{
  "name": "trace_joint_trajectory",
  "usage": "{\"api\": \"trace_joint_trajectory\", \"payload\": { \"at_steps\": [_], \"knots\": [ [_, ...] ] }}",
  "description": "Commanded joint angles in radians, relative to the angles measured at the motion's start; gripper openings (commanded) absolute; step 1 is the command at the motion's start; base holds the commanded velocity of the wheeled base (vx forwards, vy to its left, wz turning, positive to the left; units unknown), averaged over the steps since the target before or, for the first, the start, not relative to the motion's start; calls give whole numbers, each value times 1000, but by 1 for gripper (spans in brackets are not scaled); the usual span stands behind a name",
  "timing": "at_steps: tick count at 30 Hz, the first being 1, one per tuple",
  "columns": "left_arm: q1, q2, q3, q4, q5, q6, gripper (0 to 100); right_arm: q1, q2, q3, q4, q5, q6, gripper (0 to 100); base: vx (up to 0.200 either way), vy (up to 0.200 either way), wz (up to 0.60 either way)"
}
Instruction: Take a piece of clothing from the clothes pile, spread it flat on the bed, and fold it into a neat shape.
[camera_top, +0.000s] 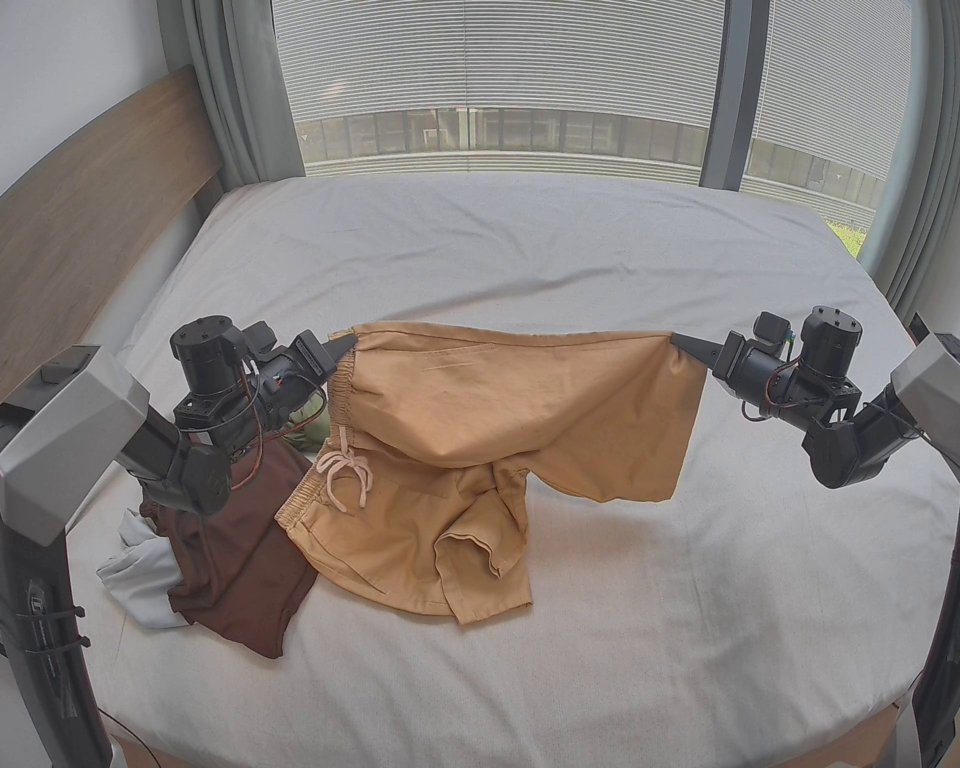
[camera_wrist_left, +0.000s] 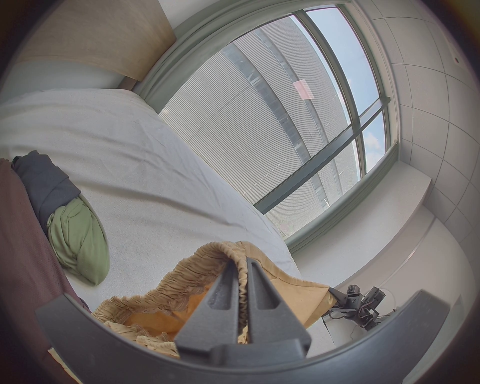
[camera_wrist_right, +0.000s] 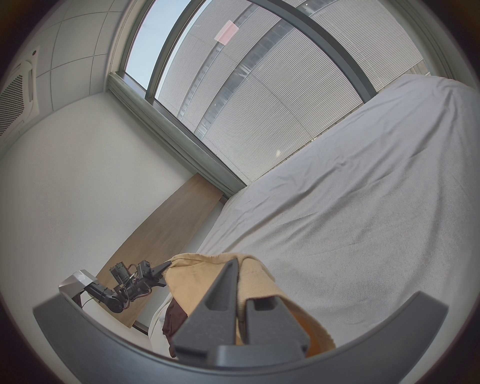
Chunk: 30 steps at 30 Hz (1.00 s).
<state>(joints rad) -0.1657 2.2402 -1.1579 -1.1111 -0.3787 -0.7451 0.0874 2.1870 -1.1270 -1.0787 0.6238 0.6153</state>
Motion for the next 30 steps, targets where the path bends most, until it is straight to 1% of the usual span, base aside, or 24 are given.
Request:
{"api": "trace_joint_trajectory", "payload": {
  "at_steps": [1,14,22,30],
  "knots": [
    [-3,10,-23,7,1,0,0,0,27,-11,-1,-1,1,0,0,0,0],
    [2,36,-65,14,3,0,0,-8,57,-46,-1,-1,1,0,0,0,0],
    [11,67,-125,13,46,0,0,-9,80,-73,-1,-3,0,0,0,0,0],
    [14,82,-151,13,64,0,0,-9,99,-97,-1,-3,0,0,0,0,0]
  ]
}}
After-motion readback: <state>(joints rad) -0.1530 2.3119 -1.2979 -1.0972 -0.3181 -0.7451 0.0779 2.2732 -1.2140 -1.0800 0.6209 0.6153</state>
